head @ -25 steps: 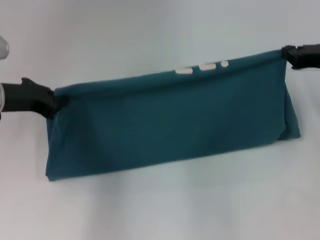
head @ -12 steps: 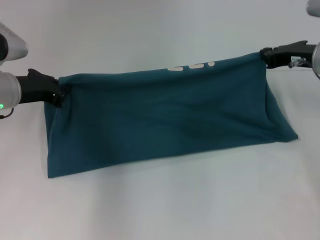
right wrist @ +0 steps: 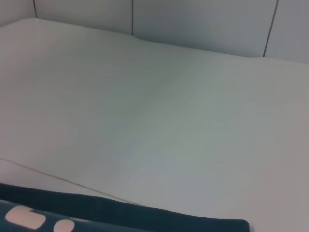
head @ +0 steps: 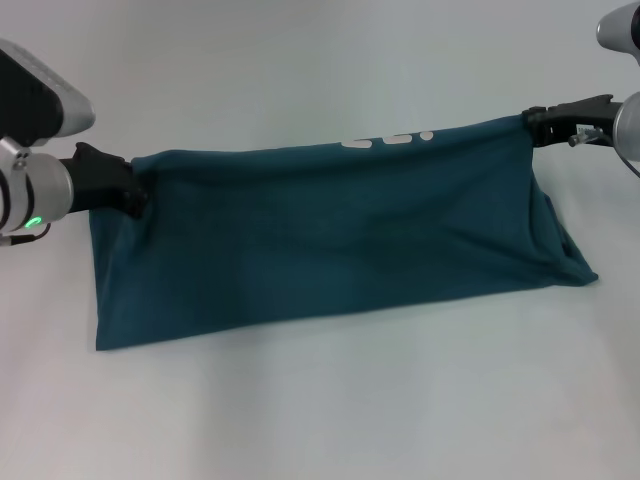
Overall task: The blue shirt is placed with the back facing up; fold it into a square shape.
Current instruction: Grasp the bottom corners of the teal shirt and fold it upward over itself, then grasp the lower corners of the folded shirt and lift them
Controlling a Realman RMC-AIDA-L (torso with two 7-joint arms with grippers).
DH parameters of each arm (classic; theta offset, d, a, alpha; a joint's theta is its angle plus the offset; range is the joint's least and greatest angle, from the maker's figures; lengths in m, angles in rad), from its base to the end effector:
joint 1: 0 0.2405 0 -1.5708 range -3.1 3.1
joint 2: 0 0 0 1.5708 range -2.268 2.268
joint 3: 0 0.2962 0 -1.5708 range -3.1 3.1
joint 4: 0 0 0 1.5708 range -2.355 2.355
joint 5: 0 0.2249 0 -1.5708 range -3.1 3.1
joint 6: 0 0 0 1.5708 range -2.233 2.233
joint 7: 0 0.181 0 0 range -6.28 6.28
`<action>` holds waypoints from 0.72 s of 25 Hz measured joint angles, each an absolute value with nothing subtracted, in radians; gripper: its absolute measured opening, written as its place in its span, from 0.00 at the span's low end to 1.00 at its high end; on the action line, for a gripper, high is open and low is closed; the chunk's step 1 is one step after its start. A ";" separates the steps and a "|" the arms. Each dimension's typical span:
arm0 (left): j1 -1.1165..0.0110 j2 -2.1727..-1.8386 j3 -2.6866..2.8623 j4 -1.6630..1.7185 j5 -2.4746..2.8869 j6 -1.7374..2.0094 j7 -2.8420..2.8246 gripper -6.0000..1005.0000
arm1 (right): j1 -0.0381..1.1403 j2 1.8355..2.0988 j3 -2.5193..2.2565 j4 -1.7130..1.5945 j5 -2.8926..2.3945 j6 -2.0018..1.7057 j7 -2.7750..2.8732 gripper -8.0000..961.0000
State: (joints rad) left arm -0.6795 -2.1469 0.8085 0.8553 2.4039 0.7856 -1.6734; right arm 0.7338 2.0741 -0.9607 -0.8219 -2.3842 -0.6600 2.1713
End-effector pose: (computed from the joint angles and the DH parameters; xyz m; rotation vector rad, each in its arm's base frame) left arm -0.2941 0.5038 -0.0199 -2.2170 -0.5030 0.0118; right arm 0.2687 0.5379 0.0013 -2.0350 0.8270 0.1803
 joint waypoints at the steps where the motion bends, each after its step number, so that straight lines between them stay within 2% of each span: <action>1: -0.679 -2.151 0.810 0.854 2.405 0.773 -1.673 0.10 | 0.735 2.074 -0.960 -0.822 -2.383 -0.660 2.174 0.05; 4: -0.678 -2.158 0.812 0.854 2.403 0.746 -1.663 0.12 | 0.742 2.075 -0.959 -0.824 -2.382 -0.664 2.193 0.06; 15: -0.675 -2.153 0.811 0.841 2.408 0.691 -1.665 0.16 | 0.749 2.084 -0.970 -0.829 -2.392 -0.638 2.206 0.31; 17: -0.664 -2.157 0.811 0.844 2.409 0.662 -1.665 0.38 | 0.745 2.086 -0.977 -0.831 -2.392 -0.634 2.206 0.41; 18: -0.657 -2.159 0.811 0.850 2.409 0.648 -1.667 0.42 | 0.742 2.087 -0.982 -0.833 -2.392 -0.634 2.208 0.46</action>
